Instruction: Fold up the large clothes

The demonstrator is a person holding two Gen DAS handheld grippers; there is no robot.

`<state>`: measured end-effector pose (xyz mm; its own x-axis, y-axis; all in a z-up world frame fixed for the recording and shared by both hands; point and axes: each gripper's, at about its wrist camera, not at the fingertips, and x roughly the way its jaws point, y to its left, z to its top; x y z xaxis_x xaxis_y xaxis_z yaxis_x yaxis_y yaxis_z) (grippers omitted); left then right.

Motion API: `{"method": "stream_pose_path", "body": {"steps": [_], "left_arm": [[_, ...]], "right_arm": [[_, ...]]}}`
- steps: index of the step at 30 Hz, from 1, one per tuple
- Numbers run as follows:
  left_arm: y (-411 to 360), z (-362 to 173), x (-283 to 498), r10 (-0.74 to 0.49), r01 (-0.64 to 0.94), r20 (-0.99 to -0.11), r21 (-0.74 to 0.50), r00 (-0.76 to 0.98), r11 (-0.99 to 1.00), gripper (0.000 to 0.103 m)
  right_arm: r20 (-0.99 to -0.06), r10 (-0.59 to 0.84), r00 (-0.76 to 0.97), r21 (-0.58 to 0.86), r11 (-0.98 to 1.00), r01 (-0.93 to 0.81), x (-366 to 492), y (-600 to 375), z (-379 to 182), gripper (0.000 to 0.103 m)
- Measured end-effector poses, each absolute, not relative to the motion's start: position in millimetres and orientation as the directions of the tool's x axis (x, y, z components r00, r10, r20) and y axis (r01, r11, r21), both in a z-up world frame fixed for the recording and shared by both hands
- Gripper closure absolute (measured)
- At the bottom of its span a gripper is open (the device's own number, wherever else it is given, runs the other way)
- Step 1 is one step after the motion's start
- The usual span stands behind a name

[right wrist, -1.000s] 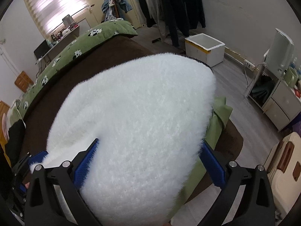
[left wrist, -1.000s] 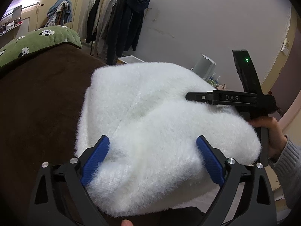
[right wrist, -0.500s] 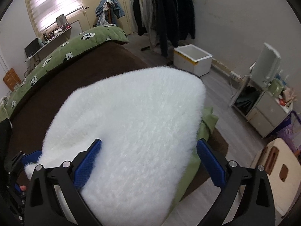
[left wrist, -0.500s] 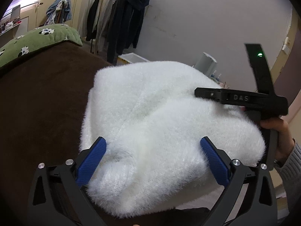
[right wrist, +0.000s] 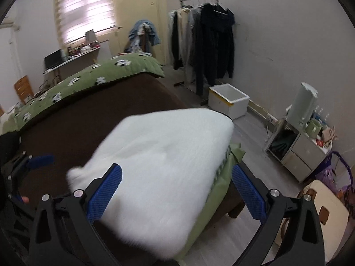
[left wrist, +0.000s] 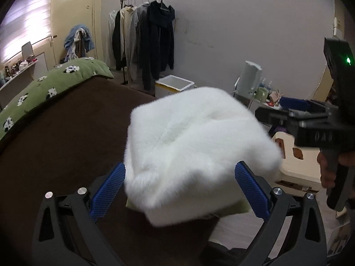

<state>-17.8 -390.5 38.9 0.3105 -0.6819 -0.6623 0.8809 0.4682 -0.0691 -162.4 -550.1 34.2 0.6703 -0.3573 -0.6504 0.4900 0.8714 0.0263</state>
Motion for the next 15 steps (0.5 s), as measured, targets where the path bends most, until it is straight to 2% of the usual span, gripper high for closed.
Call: {"method": "stream_pose_path", "body": {"steps": [4, 8, 15], "left_arm": [[-372.1, 59.6, -40.8, -0.661, 0.875, -0.658, -0.005, 0.361, 0.484, 0.006], [-346.2, 69.8, -58.8, -0.684, 0.856, -0.635, -0.067, 0.36, 0.512, 0.006], [-325.4, 58.1, -82.1, -0.696, 0.845, -0.629, -0.114, 0.346, 0.523, 0.006]], "right_arm": [[-0.628, -0.368, 0.685, 0.031, 0.868, 0.495, -191.9, -526.6, 54.3, 0.006], [-0.605, -0.392, 0.693, -0.034, 0.883, 0.469, -219.5, -500.9, 62.4, 0.006], [-0.586, -0.415, 0.696, -0.057, 0.878, 0.475, -261.1, -470.7, 55.6, 0.006]]}}
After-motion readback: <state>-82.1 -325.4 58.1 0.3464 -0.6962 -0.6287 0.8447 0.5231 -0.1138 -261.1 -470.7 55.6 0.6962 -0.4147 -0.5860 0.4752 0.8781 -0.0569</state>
